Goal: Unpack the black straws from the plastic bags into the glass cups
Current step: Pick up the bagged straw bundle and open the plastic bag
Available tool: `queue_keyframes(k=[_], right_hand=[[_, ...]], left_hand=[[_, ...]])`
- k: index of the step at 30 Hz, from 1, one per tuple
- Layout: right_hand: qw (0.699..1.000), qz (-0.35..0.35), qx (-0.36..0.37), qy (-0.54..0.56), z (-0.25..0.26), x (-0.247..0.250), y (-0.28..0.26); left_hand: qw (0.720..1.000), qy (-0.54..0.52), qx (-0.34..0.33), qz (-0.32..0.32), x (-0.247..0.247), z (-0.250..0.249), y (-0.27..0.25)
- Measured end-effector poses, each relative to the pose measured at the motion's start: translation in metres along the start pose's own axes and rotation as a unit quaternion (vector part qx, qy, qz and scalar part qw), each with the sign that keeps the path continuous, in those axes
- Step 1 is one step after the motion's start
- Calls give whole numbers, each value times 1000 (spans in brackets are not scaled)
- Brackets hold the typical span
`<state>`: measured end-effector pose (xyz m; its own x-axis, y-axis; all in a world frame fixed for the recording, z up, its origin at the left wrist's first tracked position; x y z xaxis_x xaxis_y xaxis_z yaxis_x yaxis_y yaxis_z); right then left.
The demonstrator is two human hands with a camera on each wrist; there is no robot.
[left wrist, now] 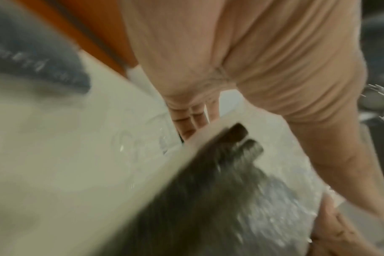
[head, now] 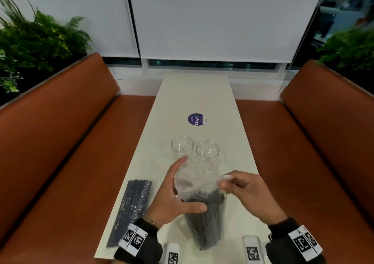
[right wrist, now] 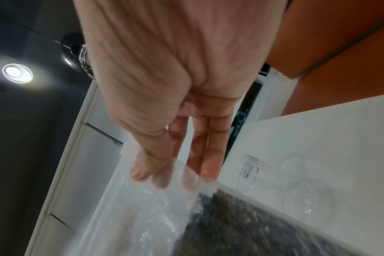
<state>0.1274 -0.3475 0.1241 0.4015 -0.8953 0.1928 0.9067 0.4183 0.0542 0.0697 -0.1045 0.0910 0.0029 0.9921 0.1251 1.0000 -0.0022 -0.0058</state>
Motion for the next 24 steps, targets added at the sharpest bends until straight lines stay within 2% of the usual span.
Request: queue_keyframes(k=[3, 4, 6, 10, 12, 15, 17, 21, 24], right_hand=[[1000, 5, 6, -11, 0, 4, -3], [1000, 0, 5, -11, -1, 5, -3], [1000, -13, 0, -5, -1, 9, -4], [1000, -21, -5, -9, 2, 16, -8], [999, -35, -1, -28, 3, 19, -10], [996, -57, 15, -73, 5, 18, -13], [993, -78, 25, -88, 6, 17, -14], [989, -98, 41, -106, 10, 15, -15], [987, -96, 59, -113, 12, 13, -15]], left_hand=[[979, 183, -92, 9, 13, -14, 2], [958, 259, -123, 3, 16, -17, 1], [896, 413, -161, -24, 24, -23, -1], [825, 535, -167, -74, 40, -35, -3], [799, 575, -156, -87, 45, -41, -4], [804, 578, -114, -83, 44, -46, -6], [817, 559, -118, -74, 33, -52, -6], [869, 456, -177, -72, -18, -72, 4], [876, 418, -225, -87, -59, -74, 14]])
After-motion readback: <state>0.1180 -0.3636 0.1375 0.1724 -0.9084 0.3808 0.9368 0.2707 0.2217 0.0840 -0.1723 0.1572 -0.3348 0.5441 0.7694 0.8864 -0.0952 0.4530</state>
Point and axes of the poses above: each hand's wrist, its own y-axis towards the middle knuckle, its own x-axis out of the back of the hand, z = x × y, the point moved 1 cm from there along y, towards the middle knuckle, and after that the axes turned 3 degrees about x, right-handed, at the moved point
